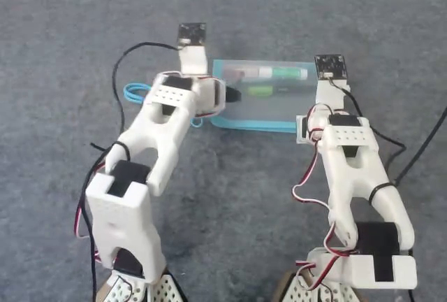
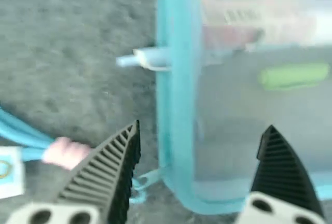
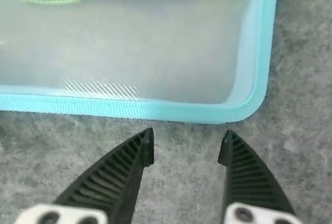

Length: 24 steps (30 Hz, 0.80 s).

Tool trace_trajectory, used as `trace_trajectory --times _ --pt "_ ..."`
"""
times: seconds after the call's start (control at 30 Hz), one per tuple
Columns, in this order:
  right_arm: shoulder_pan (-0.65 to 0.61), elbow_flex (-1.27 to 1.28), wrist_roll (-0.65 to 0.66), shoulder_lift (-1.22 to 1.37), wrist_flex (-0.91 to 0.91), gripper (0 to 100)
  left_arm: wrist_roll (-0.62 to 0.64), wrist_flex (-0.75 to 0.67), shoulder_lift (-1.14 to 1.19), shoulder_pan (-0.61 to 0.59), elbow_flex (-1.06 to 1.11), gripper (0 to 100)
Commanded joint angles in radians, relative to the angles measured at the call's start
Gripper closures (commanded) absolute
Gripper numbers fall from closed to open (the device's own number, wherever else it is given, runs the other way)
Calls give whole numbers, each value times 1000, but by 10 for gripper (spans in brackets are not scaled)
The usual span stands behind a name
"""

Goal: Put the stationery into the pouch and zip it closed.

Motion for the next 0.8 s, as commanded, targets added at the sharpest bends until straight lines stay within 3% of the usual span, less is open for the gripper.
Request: trace_trajectory --times 0.0,0.37,0.57,0.77 --pt "2 -8 14 -64 -15 778 -11 -21 11 49 -68 656" --pt "2 -8 14 -64 -15 778 -12 -26 29 54 -93 659" --pt "2 -8 14 -64 -15 778 -78 -92 35 55 -93 750" --pt "2 -8 14 -64 -15 778 -92 -97 37 55 -91 780"
